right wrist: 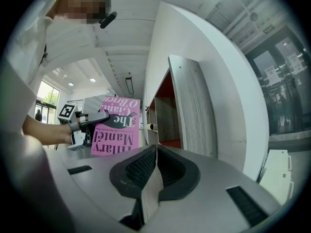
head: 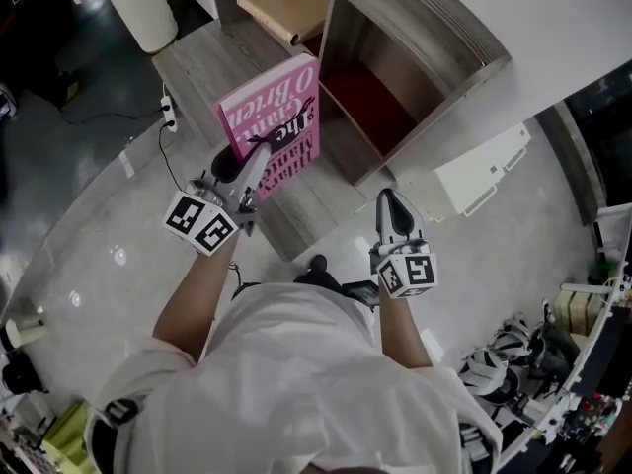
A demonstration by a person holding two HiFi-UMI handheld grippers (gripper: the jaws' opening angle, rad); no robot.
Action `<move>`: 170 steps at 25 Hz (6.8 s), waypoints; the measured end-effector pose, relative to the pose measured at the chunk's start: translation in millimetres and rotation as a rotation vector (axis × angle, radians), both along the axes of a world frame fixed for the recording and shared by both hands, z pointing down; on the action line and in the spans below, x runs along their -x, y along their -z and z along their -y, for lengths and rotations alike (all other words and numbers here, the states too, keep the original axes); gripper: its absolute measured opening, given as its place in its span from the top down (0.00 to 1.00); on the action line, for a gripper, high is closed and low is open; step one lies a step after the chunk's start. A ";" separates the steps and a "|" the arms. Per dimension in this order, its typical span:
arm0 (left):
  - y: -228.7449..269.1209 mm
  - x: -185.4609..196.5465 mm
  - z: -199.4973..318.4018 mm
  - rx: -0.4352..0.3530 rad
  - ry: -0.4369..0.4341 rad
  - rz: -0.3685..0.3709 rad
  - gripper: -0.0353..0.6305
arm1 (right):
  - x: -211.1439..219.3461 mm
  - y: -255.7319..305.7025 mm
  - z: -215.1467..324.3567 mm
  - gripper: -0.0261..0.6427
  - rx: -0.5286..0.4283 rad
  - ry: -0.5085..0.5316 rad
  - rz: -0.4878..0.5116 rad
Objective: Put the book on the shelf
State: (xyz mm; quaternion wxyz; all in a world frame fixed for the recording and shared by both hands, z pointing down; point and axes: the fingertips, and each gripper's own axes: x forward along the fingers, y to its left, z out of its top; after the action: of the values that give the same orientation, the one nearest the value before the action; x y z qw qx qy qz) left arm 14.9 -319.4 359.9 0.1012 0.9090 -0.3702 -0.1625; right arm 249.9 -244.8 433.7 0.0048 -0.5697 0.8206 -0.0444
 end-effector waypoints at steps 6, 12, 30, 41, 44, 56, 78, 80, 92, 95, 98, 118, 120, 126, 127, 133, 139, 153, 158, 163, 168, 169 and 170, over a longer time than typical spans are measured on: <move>23.8 -34.1 18.7 -0.016 0.004 -0.052 0.72 | -0.9 2.5 13.6 0.93 0.008 0.106 0.013; 33.8 -80.7 60.4 0.028 0.021 -0.079 0.72 | -13.4 17.1 37.0 0.93 0.028 0.222 0.059; 28.7 -100.6 87.7 0.028 -0.029 -0.195 0.73 | 27.7 18.8 17.1 0.93 -0.003 0.257 0.078; 24.8 -128.8 139.8 0.081 -0.054 -0.233 0.73 | 29.5 12.1 48.1 0.93 0.039 0.230 0.049; 25.8 -134.9 144.0 0.080 -0.051 -0.237 0.73 | 28.7 10.7 48.8 0.93 0.048 0.218 0.050; 19.4 -158.0 163.1 0.075 -0.038 -0.200 0.73 | 19.2 -0.2 48.3 0.93 0.082 0.177 0.042; 11.9 -156.9 176.1 -0.045 0.006 -0.072 0.72 | 15.7 -8.6 48.4 0.93 0.107 0.135 0.040; 11.8 -155.9 178.5 -0.054 0.006 -0.054 0.72 | 14.3 -10.2 46.9 0.93 0.111 0.132 0.043; 7.8 -155.8 184.9 -0.024 -0.013 -0.034 0.72 | 19.1 -16.2 46.5 0.93 0.126 0.140 0.055; 7.6 -156.4 184.3 -0.025 -0.018 -0.030 0.72 | 19.1 -18.3 46.4 0.93 0.132 0.139 0.060; 6.6 -155.3 183.9 -0.027 -0.020 -0.021 0.70 | 20.4 -17.9 46.3 0.93 0.131 0.139 0.057; -13.9 -95.9 120.7 -0.017 0.017 0.057 0.64 | 32.5 -32.1 51.3 0.93 0.142 0.175 0.072; -21.2 -88.5 107.4 -0.007 0.019 0.088 0.65 | 32.4 -30.2 51.9 0.93 0.128 0.177 0.068; -41.2 -63.7 64.1 0.006 0.059 0.186 0.71 | 20.1 -17.5 52.1 0.93 0.073 0.156 0.013; -43.2 -58.0 58.3 0.006 0.076 0.195 0.73 | 17.2 -16.0 52.5 0.93 0.066 0.151 0.007; -57.3 -23.6 24.3 0.034 0.184 0.243 0.82 | -5.4 -7.8 51.8 0.93 0.031 0.112 -0.037; -76.8 4.2 -18.2 0.096 0.260 0.285 0.91 | -26.4 -5.7 43.9 0.93 0.019 0.082 -0.077; -59.4 37.7 -76.2 0.116 0.317 0.326 0.92 | -52.7 1.0 7.8 0.93 -0.014 0.033 -0.017; -44.8 34.1 -85.2 0.051 0.262 0.360 0.92 | -41.3 0.9 -17.9 0.93 -0.005 0.019 -0.029; -48.5 47.8 -103.9 0.030 0.179 0.331 0.92 | -15.1 10.3 -48.3 0.93 -0.012 -0.013 -0.067; -47.0 87.8 -143.3 0.022 0.116 0.302 0.92 | 42.1 14.4 -91.8 0.93 -0.019 -0.045 -0.102; -48.7 97.0 -152.9 0.017 0.106 0.308 0.92 | 55.7 14.3 -100.7 0.93 -0.022 -0.045 -0.110; -50.4 106.6 -161.5 0.015 0.095 0.309 0.92 | 68.7 14.7 -108.6 0.93 -0.025 -0.046 -0.110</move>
State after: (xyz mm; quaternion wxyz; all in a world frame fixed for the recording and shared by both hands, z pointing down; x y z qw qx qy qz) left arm -91.7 -158.0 410.3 0.0419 0.9039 -0.4252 -0.0225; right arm 181.2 -136.3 419.0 -0.0323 -0.5899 0.8068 -0.0028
